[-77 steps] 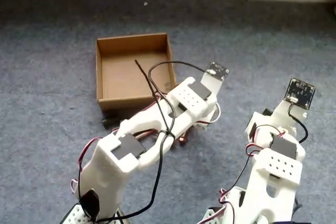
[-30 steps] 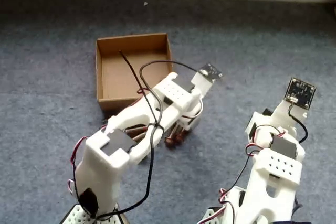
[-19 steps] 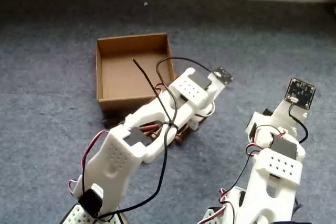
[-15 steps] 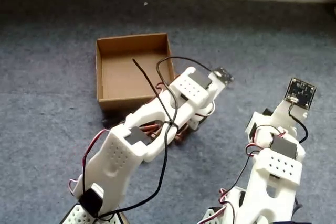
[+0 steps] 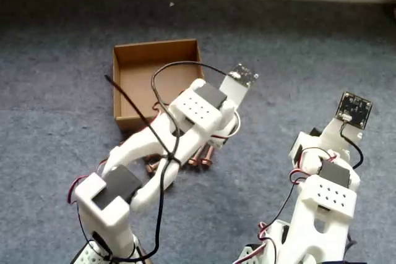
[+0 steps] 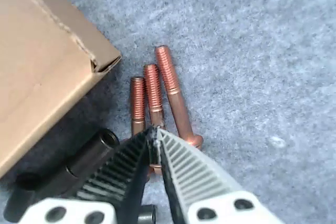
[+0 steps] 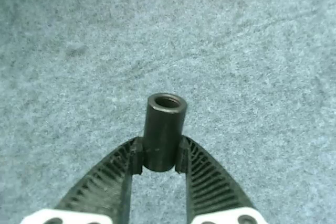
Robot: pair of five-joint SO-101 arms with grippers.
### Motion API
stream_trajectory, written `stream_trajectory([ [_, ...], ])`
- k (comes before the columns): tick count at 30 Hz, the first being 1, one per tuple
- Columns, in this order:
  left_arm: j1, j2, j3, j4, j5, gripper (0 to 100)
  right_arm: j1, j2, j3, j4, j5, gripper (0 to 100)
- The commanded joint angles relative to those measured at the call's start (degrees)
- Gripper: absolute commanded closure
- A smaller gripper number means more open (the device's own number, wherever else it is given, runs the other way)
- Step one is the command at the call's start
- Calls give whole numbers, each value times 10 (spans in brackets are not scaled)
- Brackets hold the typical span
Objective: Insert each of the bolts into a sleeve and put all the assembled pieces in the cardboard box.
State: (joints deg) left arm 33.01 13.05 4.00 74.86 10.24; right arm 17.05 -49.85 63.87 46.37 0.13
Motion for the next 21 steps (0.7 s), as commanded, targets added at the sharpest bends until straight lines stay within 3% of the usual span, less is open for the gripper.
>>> stream_trajectory([
  [1,-1,-160,154,-116,6,995,7,-22,-7,-9,-1,992],
  [5,1,-219,223,-178,4,982,7,-22,-7,-9,-1,992],
  [11,3,-168,209,-177,7,802,7,-22,-7,-8,-1,992],
  [21,25,51,52,-159,7,819,7,-22,-7,-8,-1,992],
])
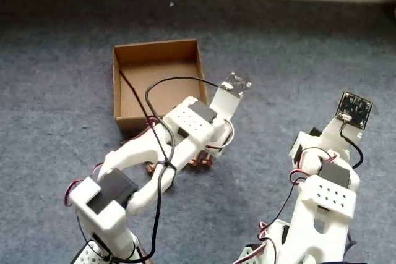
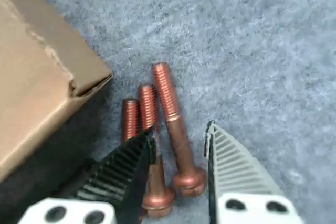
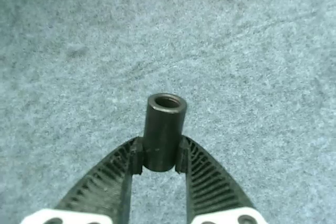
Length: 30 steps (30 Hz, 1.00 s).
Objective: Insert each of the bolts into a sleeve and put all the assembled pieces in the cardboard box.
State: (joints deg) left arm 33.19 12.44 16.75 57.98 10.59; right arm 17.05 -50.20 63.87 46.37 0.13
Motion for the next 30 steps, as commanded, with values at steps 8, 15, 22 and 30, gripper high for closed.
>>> stream_trajectory([
  [8,22,192,-228,109,4,896,7,-19,-7,-8,-1,992],
  [15,28,225,-305,189,3,995,7,-19,-7,-8,-1,992],
  [22,26,80,-190,166,22,996,7,-19,-7,-8,-1,992],
  [30,-9,-166,60,-5,91,996,7,-19,-7,-8,-1,992],
])
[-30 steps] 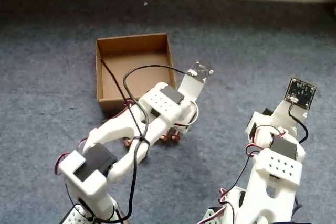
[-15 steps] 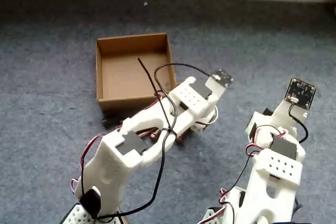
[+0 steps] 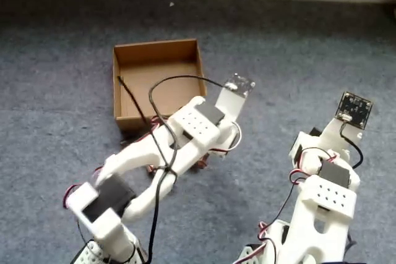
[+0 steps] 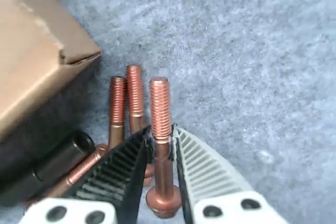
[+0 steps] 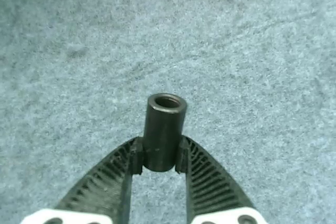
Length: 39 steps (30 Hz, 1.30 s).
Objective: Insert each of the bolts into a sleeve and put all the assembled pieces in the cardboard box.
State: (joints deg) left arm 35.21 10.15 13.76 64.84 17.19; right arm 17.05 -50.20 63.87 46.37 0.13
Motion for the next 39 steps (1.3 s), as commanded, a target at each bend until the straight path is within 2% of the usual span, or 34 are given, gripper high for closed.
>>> stream_trajectory([
  [1,-39,-171,113,-87,40,996,7,-19,-7,-8,-1,992],
  [7,-85,-297,204,-114,153,996,6,-19,-6,-8,-1,992],
  [14,-147,-417,291,-118,173,996,2,-19,-6,-8,-1,992],
  [18,-184,-510,376,-136,317,996,2,-19,-1,-9,-1,992],
  [20,-190,-558,441,-180,379,996,1,-19,3,-10,-1,992],
  [22,-188,-603,511,-239,405,996,1,-19,3,-10,-1,992],
  [25,-190,-670,596,-326,406,996,1,-19,4,-10,-1,992],
  [27,-190,-718,633,-356,405,995,1,-19,5,-10,-1,992],
  [29,-190,-759,650,-353,405,949,1,-19,5,-10,-1,992],
  [34,-187,-829,645,-271,384,651,1,-19,5,-10,-1,992],
  [36,-188,-843,638,-241,363,630,1,-19,5,-10,-1,992],
  [39,-194,-856,629,-219,315,709,1,-19,5,-10,-1,992],
])
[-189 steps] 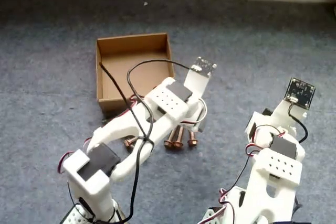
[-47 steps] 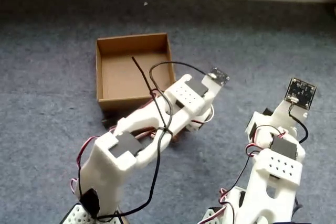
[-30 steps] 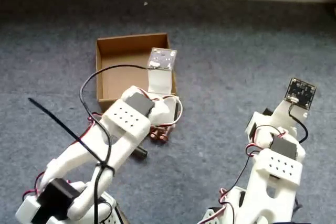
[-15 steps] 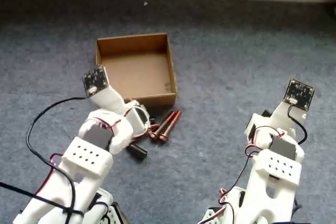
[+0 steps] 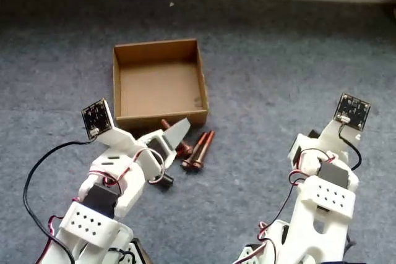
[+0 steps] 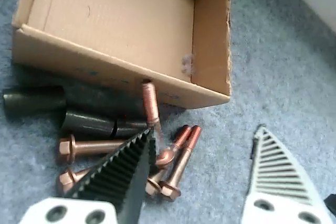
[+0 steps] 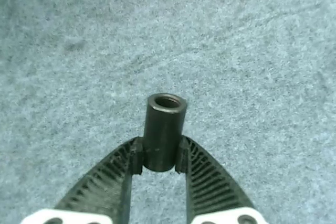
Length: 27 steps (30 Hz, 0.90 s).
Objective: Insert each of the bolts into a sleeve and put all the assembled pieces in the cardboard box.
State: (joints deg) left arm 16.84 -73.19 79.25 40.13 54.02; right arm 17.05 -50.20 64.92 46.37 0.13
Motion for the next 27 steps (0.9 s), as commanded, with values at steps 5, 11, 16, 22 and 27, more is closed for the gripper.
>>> stream_trajectory([
  [5,-68,-20,-53,24,-218,885,1,-19,-6,-10,-1,992],
  [11,-97,-19,-80,26,-542,942,1,-19,-6,-10,-1,992],
  [16,-52,-11,-87,57,-644,943,1,-19,-6,-10,-1,992],
  [22,8,127,-229,193,-696,941,0,-18,-6,-10,-1,992],
  [27,62,314,-357,256,-757,940,0,-17,-6,-10,-1,992],
])
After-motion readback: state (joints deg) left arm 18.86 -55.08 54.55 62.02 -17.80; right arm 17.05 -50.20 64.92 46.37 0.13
